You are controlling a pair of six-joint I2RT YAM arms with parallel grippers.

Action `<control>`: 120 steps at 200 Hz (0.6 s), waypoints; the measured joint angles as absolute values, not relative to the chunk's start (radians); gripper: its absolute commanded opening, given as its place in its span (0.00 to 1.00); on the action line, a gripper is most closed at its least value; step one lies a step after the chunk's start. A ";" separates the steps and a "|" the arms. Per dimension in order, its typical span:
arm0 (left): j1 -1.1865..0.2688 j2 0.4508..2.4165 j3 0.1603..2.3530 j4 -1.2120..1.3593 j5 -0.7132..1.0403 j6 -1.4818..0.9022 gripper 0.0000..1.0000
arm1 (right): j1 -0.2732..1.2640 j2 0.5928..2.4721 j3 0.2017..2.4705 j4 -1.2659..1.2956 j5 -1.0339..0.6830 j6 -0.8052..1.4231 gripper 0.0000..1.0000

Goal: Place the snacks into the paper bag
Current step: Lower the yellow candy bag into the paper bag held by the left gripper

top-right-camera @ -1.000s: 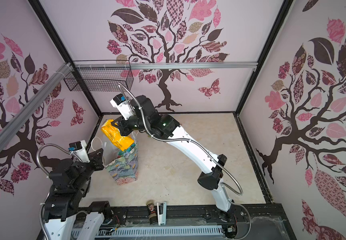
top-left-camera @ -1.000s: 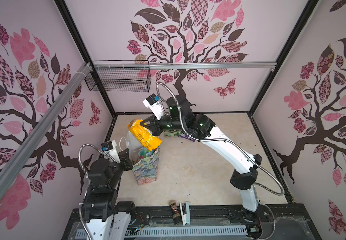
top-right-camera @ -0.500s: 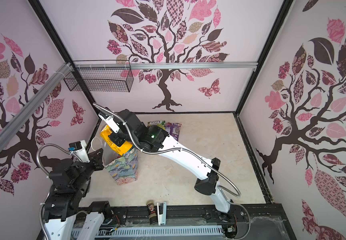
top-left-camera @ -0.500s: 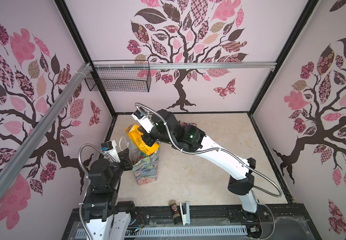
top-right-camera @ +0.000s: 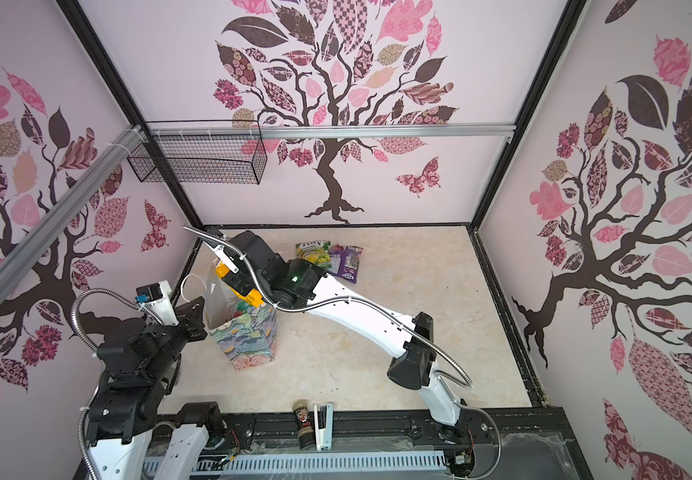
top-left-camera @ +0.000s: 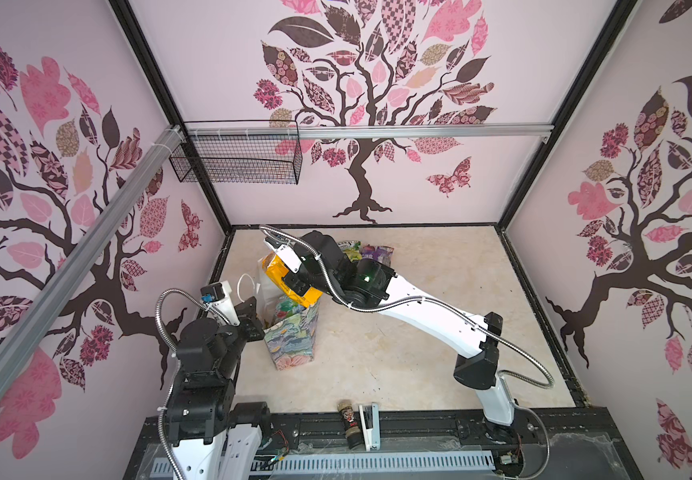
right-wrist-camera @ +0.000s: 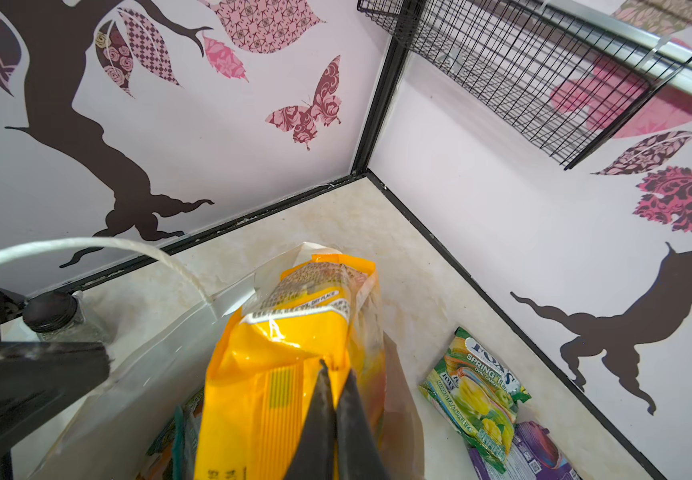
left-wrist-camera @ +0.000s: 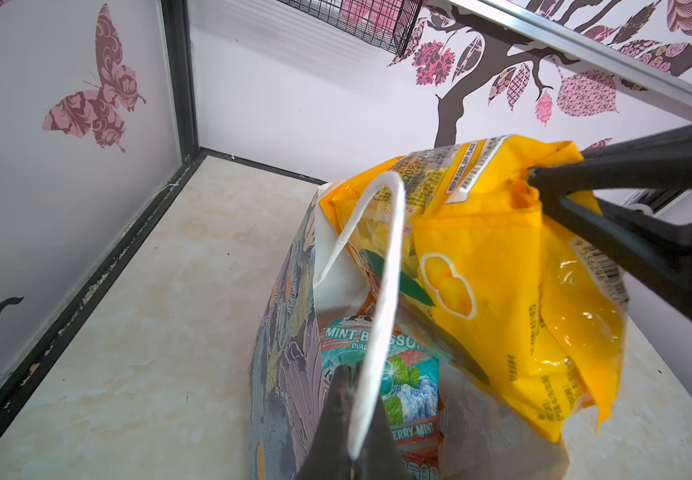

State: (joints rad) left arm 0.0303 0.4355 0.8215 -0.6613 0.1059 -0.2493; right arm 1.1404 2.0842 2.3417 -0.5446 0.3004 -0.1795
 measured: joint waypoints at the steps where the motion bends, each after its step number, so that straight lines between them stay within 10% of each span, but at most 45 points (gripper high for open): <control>1: 0.030 0.435 0.822 -0.661 0.106 -0.249 0.00 | 1.141 2.084 2.341 -0.543 0.303 -0.181 0.00; 120: 0.031 0.435 0.822 -0.667 0.097 -0.249 0.00 | 1.197 2.183 2.318 -0.416 0.420 -0.312 0.00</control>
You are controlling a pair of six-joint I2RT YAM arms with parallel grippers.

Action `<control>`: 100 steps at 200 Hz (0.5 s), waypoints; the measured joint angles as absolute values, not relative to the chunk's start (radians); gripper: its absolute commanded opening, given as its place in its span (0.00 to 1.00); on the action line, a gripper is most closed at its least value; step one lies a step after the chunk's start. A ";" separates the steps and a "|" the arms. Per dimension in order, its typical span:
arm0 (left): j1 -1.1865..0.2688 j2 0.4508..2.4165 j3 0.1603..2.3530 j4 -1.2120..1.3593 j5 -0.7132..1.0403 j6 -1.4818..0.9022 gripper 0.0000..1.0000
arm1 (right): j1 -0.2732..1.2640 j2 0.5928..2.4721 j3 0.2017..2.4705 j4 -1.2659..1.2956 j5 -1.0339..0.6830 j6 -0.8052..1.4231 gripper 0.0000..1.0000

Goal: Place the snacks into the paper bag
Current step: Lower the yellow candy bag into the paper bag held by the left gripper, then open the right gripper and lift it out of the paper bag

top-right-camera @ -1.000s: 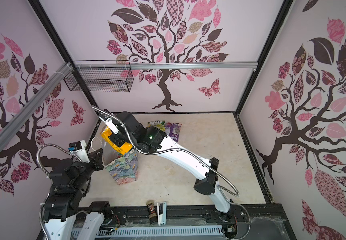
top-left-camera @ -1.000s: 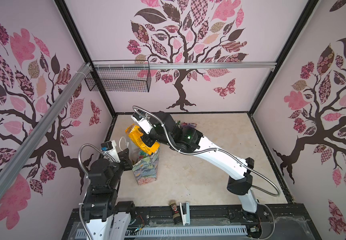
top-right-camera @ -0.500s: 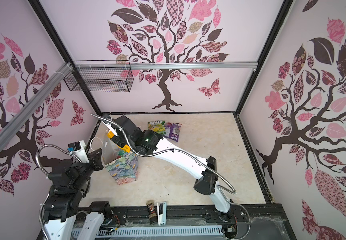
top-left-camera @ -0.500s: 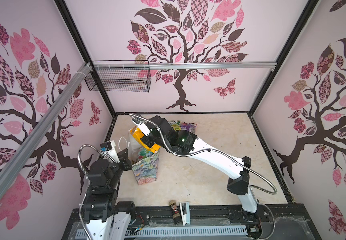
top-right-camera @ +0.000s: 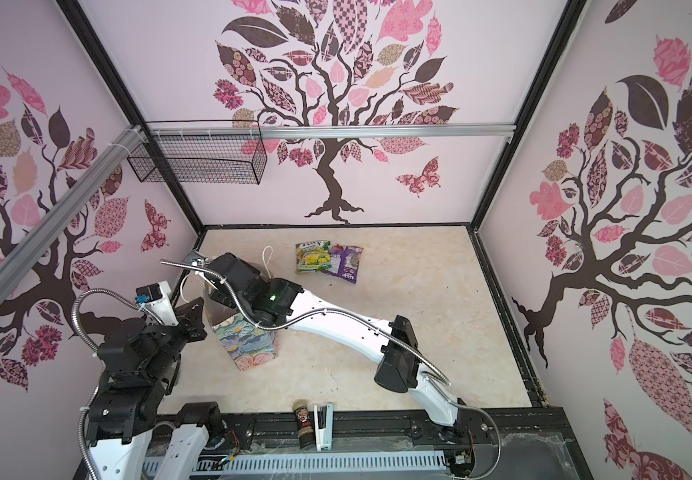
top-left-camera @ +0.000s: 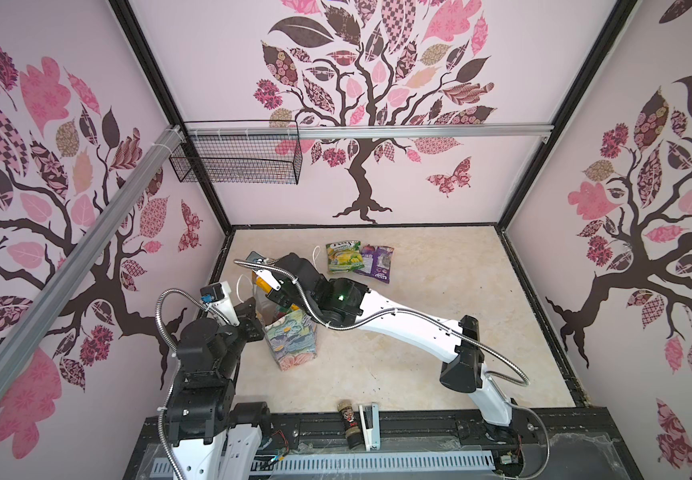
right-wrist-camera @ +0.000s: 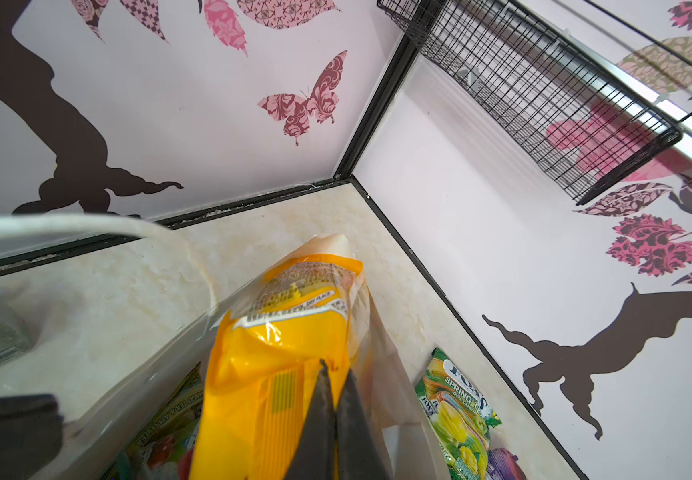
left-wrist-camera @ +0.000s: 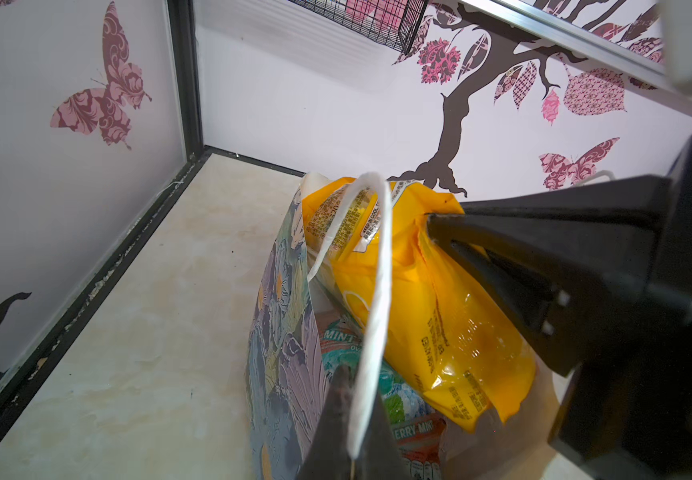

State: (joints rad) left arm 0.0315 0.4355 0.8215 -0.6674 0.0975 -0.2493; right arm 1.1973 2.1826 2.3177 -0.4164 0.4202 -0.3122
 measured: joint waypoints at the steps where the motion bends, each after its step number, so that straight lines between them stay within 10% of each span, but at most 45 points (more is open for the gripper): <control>1: 0.031 0.435 0.822 -0.667 0.097 -0.249 0.00 | 1.197 2.183 2.318 -0.416 0.419 -0.311 0.00; 53: 0.031 0.434 0.822 -0.667 0.094 -0.249 0.00 | 1.196 2.163 2.283 -0.454 0.363 -0.272 0.00; 100: 0.031 0.429 0.822 -0.664 0.068 -0.251 0.00 | 1.197 2.085 2.211 -0.500 0.329 -0.244 0.31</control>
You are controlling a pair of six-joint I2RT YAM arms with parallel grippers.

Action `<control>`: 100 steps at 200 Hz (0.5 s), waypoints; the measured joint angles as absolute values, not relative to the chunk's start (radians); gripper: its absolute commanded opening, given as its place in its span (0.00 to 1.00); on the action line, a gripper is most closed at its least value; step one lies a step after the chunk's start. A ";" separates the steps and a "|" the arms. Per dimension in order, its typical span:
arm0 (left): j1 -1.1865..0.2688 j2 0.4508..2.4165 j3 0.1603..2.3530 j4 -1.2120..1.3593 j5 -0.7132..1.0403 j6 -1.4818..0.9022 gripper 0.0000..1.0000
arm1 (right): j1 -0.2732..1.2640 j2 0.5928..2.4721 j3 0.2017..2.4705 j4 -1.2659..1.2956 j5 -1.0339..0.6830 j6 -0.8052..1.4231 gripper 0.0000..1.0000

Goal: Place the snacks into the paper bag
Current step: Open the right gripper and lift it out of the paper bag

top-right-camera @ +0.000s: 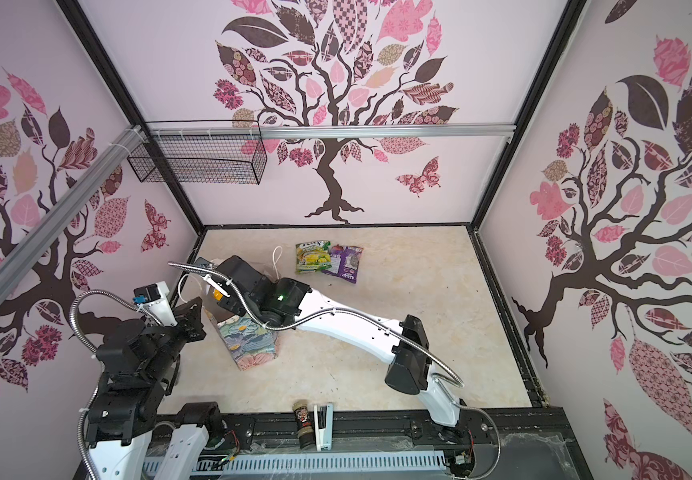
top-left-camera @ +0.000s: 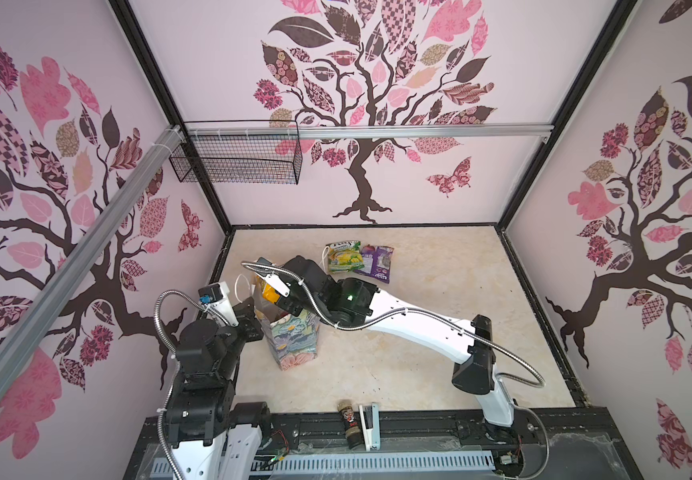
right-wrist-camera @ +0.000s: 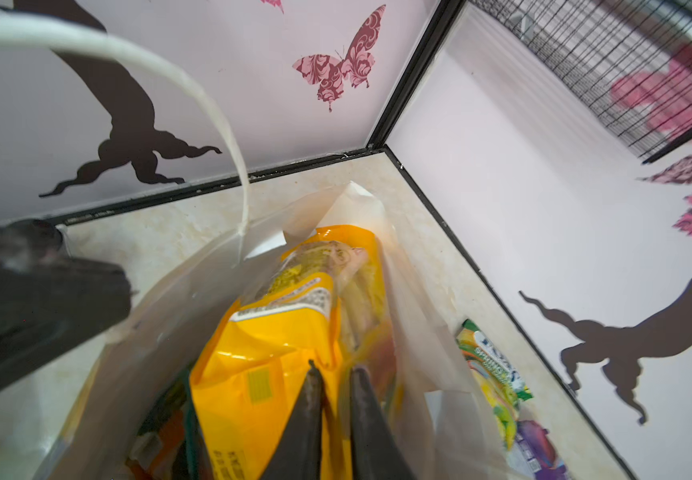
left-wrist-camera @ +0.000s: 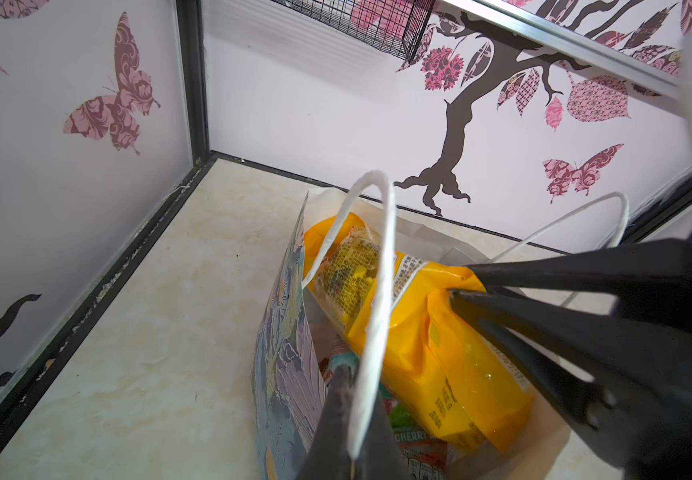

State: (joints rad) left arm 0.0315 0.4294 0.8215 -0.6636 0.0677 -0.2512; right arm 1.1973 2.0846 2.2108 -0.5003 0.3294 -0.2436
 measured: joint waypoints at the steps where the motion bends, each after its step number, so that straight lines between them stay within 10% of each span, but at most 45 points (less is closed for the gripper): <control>1: 0.031 0.429 0.822 -0.664 0.066 -0.252 0.00 | 1.197 2.083 2.211 -0.500 0.329 -0.241 0.32; 100: 0.033 0.431 0.839 -0.732 -0.025 -0.270 0.09 | 1.214 1.734 1.951 -0.458 0.321 -0.144 0.57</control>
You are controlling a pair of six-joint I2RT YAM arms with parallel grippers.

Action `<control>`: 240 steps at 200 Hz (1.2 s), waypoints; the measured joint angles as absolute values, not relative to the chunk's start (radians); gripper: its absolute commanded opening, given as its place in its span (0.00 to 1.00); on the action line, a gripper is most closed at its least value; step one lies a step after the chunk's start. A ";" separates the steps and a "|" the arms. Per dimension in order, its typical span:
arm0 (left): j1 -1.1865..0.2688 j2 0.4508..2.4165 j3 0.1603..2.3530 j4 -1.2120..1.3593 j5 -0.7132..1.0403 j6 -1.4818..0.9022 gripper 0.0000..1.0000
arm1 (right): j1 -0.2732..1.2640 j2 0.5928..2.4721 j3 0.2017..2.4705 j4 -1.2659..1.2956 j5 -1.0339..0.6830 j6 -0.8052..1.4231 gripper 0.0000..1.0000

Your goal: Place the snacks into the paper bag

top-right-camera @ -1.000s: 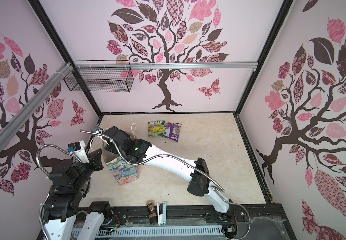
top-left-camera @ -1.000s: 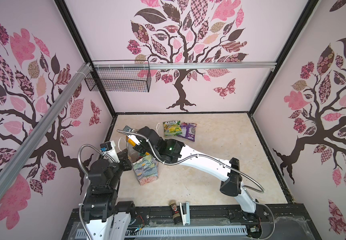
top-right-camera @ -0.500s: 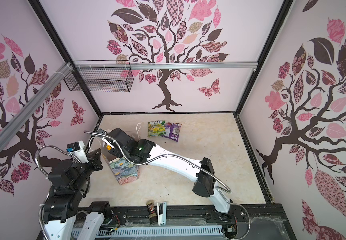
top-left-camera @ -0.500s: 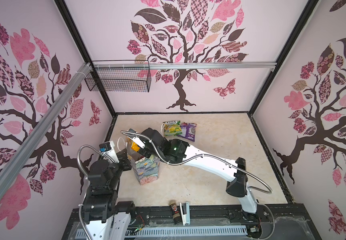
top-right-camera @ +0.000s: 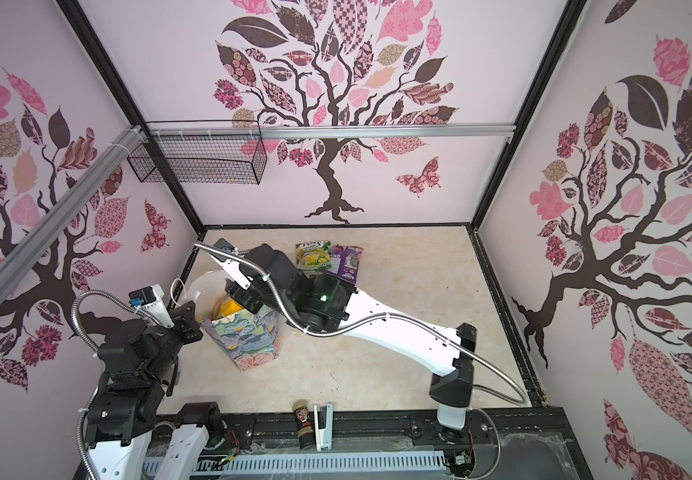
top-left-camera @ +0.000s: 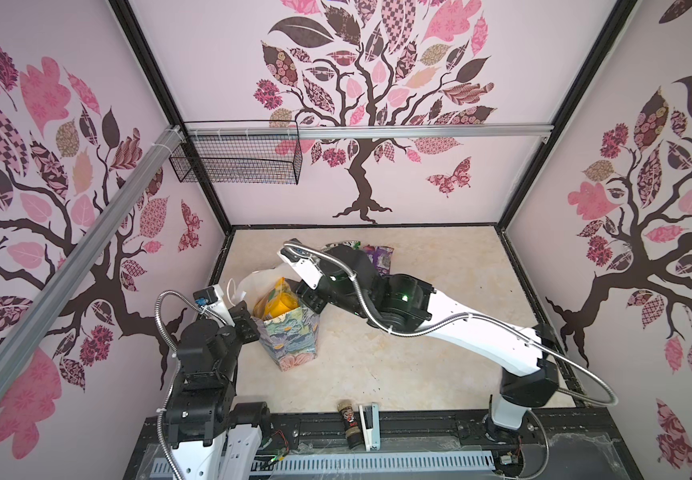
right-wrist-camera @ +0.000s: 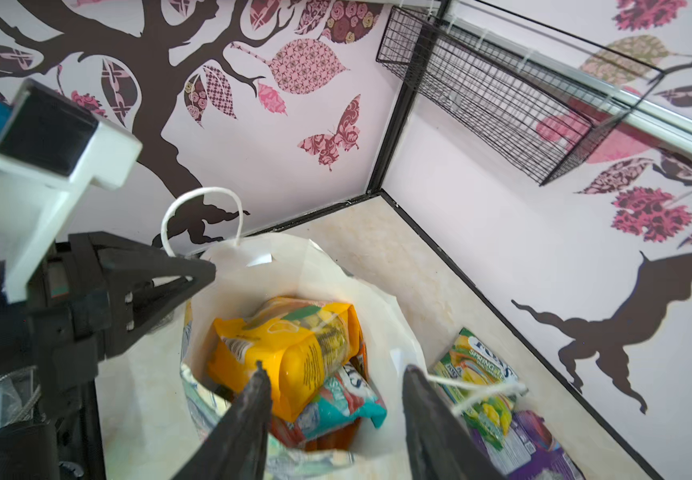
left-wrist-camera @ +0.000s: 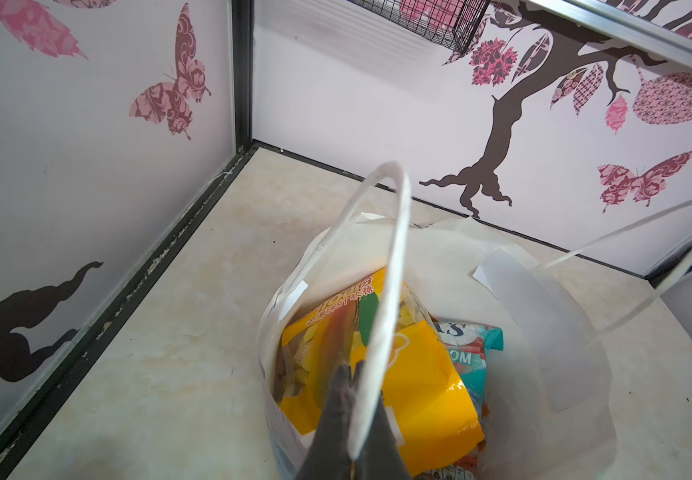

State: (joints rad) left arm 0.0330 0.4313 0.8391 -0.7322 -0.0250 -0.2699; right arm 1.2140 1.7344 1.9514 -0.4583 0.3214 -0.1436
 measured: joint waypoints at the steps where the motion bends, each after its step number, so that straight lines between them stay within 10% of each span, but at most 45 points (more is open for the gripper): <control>1: 0.033 0.431 0.840 -0.735 -0.025 -0.270 0.10 | 1.212 1.725 1.938 -0.456 0.322 -0.140 0.57; 21: 0.033 0.436 0.896 -0.779 -0.015 -0.279 0.29 | 1.174 1.621 1.781 -0.410 0.318 -0.095 0.61; 67: 0.033 0.489 1.108 -0.843 0.096 -0.318 0.39 | 1.061 1.571 1.592 -0.314 0.248 -0.040 0.68; 214: 0.025 0.897 1.353 -1.075 0.293 -0.244 0.32 | 1.036 1.685 1.560 -0.100 0.093 -0.020 0.68; 240: -0.006 0.910 1.393 -1.132 0.276 -0.226 0.31 | 1.035 1.751 1.605 -0.096 0.112 -0.015 0.52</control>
